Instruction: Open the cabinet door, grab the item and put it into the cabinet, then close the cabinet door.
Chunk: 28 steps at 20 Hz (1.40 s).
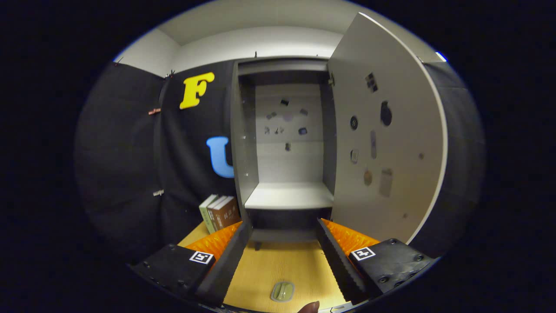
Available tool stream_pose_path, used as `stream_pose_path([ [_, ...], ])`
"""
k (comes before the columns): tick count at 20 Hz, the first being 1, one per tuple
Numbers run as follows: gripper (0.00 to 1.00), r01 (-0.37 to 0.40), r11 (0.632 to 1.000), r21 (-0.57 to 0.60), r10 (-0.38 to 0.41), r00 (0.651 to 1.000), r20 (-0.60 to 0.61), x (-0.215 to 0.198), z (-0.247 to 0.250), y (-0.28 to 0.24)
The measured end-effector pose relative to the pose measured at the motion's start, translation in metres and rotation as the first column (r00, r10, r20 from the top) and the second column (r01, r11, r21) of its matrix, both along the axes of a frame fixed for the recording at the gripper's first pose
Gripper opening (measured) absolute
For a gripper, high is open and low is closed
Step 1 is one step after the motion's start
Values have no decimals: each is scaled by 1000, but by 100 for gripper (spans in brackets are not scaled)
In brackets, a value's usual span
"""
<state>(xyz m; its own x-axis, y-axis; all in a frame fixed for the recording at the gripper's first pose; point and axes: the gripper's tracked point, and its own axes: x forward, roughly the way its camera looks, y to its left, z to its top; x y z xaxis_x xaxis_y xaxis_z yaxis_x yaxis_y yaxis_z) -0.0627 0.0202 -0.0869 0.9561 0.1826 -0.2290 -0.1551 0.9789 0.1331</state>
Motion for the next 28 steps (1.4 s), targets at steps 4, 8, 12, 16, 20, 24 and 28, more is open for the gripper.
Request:
stream_pose_path([
  [4,98,-18,1000,9,19,980,-200,6,-98,25],
  [8,99,-33,999,-9,26,917,-399,-1,-210,31],
  [12,97,-2,1000,-11,-4,828,-561,-5,-301,35],
  [16,80,9,996,-88,-63,773,-631,-5,-370,24],
  [20,58,31,992,-121,-104,744,-660,2,-397,18],
  [24,53,15,990,-139,-104,742,-662,17,-406,16],
  [28,19,8,987,-160,-113,741,-662,18,-409,11],
])
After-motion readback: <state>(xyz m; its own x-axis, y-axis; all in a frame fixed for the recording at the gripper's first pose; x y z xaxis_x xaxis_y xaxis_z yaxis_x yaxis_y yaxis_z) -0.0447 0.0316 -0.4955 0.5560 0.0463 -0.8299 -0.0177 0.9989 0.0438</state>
